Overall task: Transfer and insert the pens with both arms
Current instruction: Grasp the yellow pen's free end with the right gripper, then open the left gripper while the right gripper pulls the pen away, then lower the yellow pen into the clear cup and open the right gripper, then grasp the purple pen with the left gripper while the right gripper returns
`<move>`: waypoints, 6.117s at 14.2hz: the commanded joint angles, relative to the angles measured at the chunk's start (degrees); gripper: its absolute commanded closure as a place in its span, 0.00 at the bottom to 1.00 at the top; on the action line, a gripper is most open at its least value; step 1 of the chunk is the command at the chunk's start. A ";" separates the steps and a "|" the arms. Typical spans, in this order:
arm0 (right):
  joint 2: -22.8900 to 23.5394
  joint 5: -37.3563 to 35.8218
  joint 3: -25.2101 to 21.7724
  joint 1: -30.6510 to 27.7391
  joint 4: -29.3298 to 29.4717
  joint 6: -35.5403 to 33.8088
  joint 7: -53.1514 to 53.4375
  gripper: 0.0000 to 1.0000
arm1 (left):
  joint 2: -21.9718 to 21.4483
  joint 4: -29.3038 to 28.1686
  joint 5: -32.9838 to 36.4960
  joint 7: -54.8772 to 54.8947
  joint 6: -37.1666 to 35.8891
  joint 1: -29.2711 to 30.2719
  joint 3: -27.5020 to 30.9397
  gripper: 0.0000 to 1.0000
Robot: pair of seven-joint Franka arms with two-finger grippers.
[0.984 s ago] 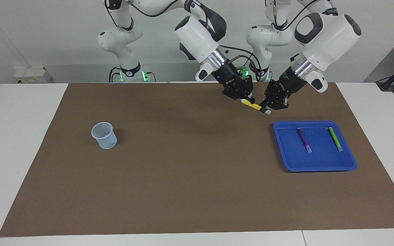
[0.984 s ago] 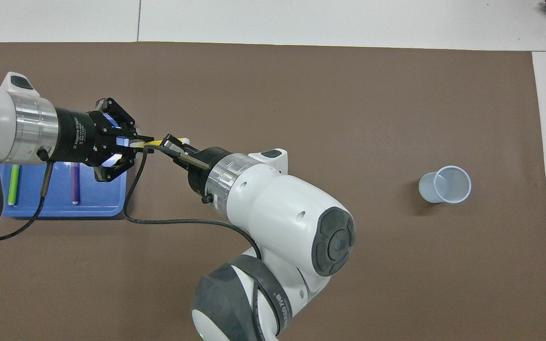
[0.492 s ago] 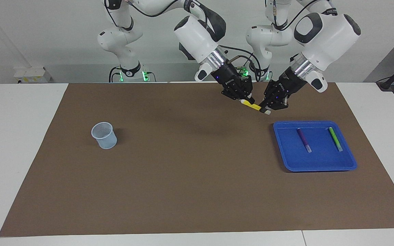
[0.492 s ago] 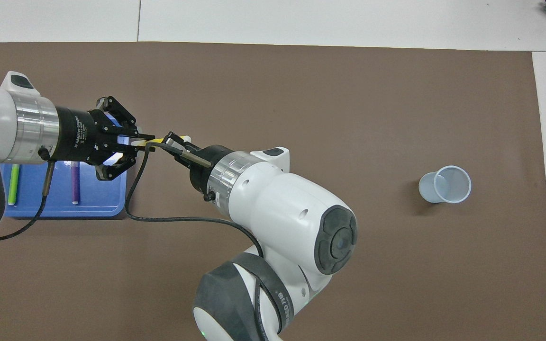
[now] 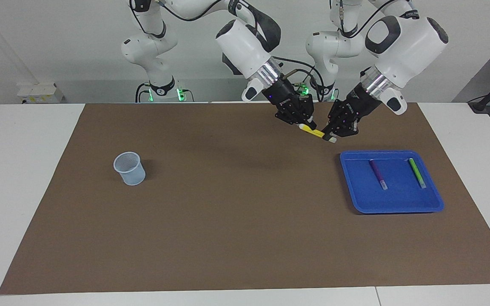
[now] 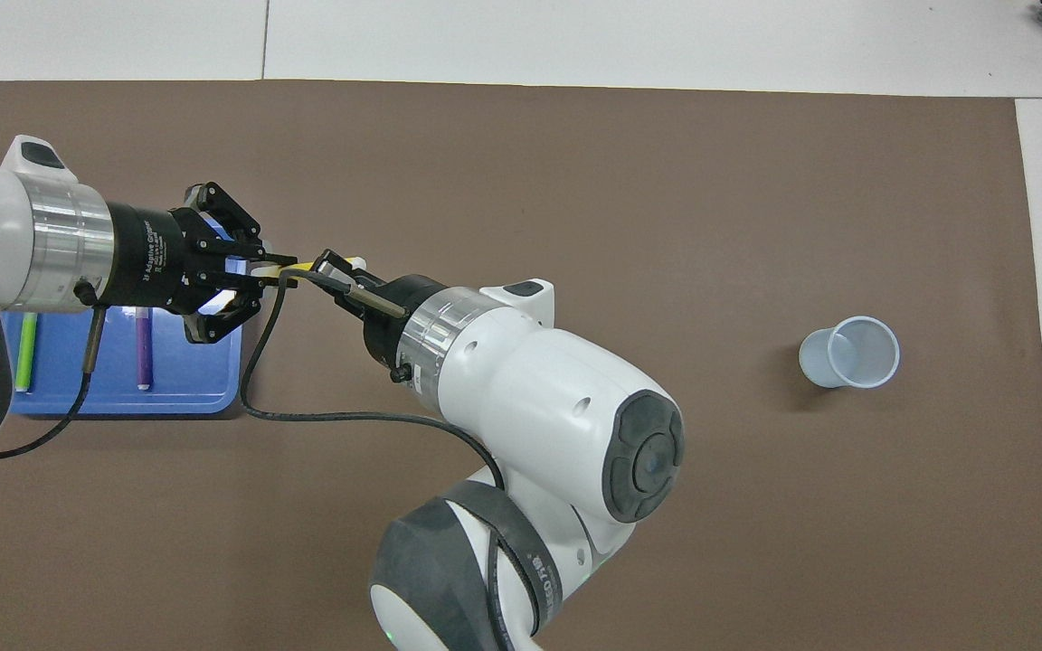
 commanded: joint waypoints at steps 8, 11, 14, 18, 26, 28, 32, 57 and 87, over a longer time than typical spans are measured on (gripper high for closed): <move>0.89 -0.51 0.10 -1.77 0.26 0.50 -1.75 1.00 | -3.27 -2.58 -0.40 0.20 -0.47 -0.47 0.51 0.97; 0.80 -0.51 0.10 -1.77 0.26 0.32 -1.66 1.00 | -3.27 -2.76 -0.40 0.20 -0.47 -0.56 0.60 0.96; 0.80 -0.51 0.02 -2.04 0.26 0.24 -1.66 1.00 | -3.27 -2.84 -0.40 0.12 -0.38 -0.56 0.51 0.94; 0.80 -0.51 0.10 -2.04 0.26 0.23 -1.66 1.00 | -4.50 -4.68 -0.40 0.20 0.58 -0.56 0.51 0.48; 0.19 -0.60 -0.16 -3.44 -0.62 -5.27 -7.18 1.00 | -5.29 -6.18 -0.40 0.73 2.43 -0.12 0.60 0.00; -0.69 -0.86 -0.42 -5.10 -0.62 -12.21 -12.53 1.00 | -6.07 -7.67 -0.31 5.87 2.35 0.14 0.69 0.00; -2.70 -14.18 -0.43 -10.28 -0.53 -25.39 -16.42 1.00 | -9.50 -13.99 -0.22 26.71 1.82 2.07 0.86 0.00; -20.55 -39.80 -0.42 -42.28 -23.72 -38.89 -72.58 1.00 | 10.87 -14.01 23.23 92.75 15.08 17.99 1.04 0.00; -19.59 -21.08 0.45 -39.39 -18.46 -35.80 -68.72 0.00 | 17.56 -16.55 24.04 96.88 24.84 18.87 1.13 0.41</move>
